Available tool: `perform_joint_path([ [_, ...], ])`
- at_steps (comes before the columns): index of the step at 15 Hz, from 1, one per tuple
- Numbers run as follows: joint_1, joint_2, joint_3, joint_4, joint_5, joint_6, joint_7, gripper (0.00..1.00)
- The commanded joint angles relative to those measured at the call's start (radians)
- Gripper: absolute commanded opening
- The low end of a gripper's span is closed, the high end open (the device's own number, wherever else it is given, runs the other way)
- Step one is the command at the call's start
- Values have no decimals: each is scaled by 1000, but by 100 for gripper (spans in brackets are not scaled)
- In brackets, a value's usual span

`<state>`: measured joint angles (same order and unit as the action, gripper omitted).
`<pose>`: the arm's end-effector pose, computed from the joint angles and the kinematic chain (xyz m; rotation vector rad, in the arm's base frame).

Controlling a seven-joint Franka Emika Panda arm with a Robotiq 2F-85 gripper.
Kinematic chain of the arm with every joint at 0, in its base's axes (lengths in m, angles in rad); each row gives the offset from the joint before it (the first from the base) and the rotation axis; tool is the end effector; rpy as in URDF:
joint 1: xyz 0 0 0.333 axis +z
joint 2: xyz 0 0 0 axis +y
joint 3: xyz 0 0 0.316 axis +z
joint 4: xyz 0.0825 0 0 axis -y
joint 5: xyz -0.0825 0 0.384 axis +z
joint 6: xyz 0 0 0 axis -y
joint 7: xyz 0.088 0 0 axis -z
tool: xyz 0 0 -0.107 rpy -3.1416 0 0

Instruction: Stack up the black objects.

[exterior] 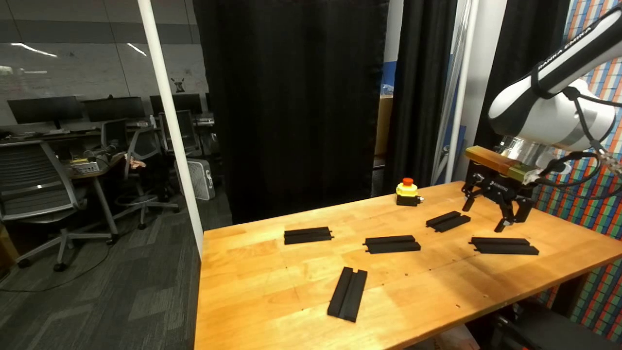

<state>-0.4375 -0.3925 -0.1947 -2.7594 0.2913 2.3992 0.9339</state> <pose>0.3066 -0.2152 0.3336 -1.8212 2.2169 0.0370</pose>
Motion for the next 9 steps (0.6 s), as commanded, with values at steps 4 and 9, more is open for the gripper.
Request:
perform_joint_path([
  [4,20,146,-17,-1,122,245,207,100],
  [9,-11,233,-28,0,77,414,412,100],
])
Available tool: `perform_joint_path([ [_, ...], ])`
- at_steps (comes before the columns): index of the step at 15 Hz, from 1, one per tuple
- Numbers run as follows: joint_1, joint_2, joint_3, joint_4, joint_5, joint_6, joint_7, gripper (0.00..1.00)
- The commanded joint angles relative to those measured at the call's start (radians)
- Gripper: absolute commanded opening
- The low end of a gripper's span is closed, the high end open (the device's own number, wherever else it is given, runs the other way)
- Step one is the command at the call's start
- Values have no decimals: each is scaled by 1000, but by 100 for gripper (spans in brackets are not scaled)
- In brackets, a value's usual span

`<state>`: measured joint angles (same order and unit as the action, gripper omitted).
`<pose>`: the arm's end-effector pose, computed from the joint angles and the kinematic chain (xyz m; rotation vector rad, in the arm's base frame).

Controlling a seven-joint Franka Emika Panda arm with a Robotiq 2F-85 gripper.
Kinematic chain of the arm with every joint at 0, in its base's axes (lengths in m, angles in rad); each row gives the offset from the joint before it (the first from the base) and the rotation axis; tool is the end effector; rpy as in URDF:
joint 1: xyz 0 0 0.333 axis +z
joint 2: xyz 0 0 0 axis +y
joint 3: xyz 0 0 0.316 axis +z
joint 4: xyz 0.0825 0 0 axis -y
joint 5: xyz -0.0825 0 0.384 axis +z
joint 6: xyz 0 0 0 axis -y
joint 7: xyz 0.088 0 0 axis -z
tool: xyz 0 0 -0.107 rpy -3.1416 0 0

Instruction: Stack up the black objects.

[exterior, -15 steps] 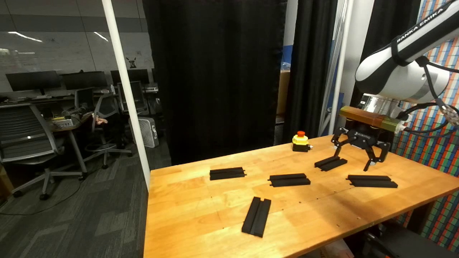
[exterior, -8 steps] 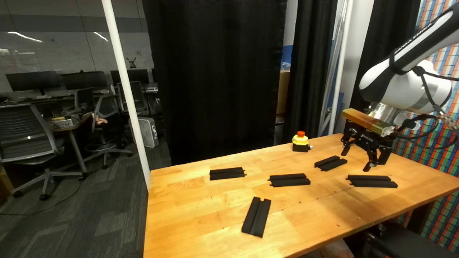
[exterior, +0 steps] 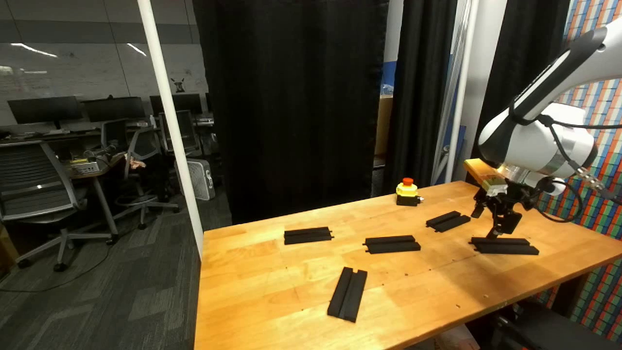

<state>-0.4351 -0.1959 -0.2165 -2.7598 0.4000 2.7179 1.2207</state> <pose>0.3109 -0.2504 0.2863 -1.2730 2.5817 -0.0990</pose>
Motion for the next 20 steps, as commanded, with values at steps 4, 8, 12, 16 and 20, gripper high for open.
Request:
perform_joint_path([
  [4,-96,128,26,16,-172,187,349,100],
  [8,-101,156,5,66,-287,69,372,100],
  [12,-31,154,-60,133,-345,-12,356,100],
  [16,-5,183,-85,205,-362,-83,339,100],
  [20,9,230,-109,257,-344,-160,315,100],
])
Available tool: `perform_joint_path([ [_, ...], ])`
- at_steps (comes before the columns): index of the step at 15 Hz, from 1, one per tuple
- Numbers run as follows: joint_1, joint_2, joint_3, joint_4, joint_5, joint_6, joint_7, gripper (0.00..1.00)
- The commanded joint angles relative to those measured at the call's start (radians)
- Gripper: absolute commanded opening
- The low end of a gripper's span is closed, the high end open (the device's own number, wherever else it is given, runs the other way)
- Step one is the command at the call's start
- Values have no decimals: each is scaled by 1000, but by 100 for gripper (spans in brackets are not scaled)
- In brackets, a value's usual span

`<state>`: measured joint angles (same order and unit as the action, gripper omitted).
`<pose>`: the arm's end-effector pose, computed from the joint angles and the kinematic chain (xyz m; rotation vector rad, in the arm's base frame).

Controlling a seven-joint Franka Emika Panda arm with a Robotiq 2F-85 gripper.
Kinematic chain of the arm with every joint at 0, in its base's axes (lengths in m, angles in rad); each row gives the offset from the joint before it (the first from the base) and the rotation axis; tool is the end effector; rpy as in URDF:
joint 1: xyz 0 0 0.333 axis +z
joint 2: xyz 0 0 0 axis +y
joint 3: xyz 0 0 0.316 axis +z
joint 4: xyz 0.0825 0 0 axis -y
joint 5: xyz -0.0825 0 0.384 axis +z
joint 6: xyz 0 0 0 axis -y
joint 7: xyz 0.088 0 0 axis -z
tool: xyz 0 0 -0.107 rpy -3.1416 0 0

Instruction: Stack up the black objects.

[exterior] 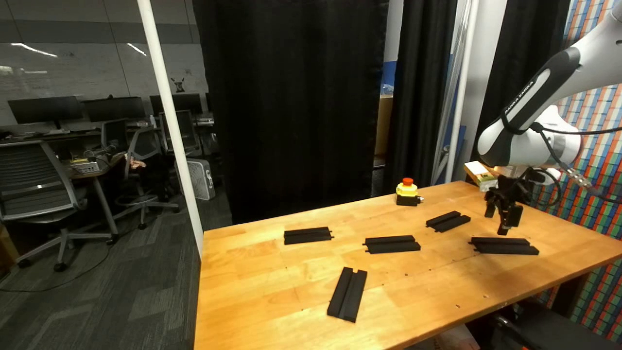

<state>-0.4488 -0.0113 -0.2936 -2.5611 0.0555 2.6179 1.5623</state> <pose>0.3357 -0.3095 0.2762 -1.1862 2.8466 -0.0754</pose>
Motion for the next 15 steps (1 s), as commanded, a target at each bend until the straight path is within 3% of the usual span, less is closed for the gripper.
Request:
perform_joint_path([
  [1,25,60,-38,67,6,-71,-33,100],
  [4,32,106,-50,90,31,-90,-61,100],
  [15,48,271,-60,107,190,38,-187,100],
])
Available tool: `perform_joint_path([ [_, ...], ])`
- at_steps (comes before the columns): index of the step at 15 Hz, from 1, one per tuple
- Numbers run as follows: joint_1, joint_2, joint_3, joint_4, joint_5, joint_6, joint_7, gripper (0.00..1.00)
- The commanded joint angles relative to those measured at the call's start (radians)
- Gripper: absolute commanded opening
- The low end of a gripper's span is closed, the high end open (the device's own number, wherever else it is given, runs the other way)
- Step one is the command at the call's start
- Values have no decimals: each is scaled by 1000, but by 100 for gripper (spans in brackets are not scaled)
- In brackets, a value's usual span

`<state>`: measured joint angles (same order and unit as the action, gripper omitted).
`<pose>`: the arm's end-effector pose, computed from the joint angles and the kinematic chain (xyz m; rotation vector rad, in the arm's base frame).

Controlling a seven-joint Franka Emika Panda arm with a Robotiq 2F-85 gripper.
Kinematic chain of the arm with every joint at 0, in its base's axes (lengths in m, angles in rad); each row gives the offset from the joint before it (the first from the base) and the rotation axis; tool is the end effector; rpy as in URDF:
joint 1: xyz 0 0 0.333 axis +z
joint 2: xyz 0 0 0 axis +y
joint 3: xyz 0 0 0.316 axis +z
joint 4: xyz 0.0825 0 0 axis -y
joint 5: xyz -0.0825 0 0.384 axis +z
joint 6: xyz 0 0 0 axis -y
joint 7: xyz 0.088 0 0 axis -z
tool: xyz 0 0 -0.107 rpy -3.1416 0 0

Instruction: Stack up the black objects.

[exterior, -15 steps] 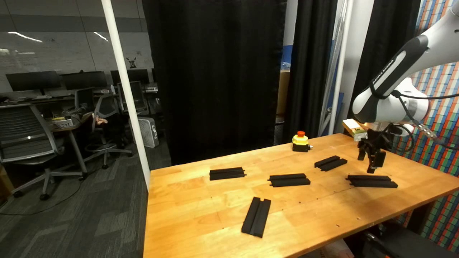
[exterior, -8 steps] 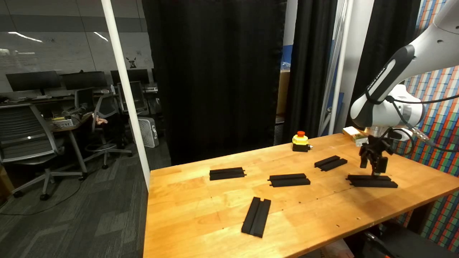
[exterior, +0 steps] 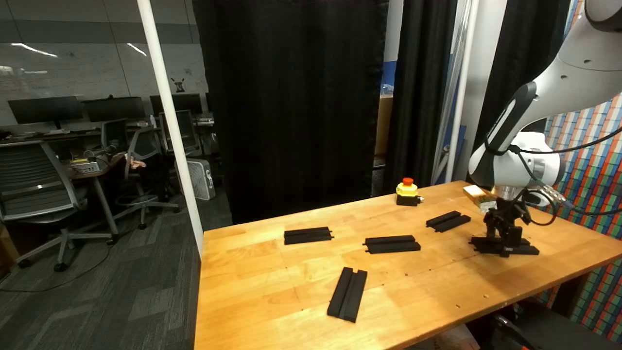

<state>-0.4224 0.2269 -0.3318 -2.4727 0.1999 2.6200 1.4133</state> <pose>0.3360 -0.3299 0.2030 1.2270 -2.8898 -0.1007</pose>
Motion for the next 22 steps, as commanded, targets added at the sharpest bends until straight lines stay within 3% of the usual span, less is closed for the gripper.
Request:
perform_joint_path([
  [1,26,36,-25,20,43,28,-42,100],
  [2,25,30,-22,16,52,28,-55,75],
  [3,29,27,-23,14,50,33,-60,73],
  [6,37,7,-28,18,37,23,-77,53],
  [11,58,-29,-44,45,-3,-12,-99,45],
  [16,93,-46,-54,131,-89,-43,-112,45],
  [22,104,8,-15,273,-78,-71,-257,45],
])
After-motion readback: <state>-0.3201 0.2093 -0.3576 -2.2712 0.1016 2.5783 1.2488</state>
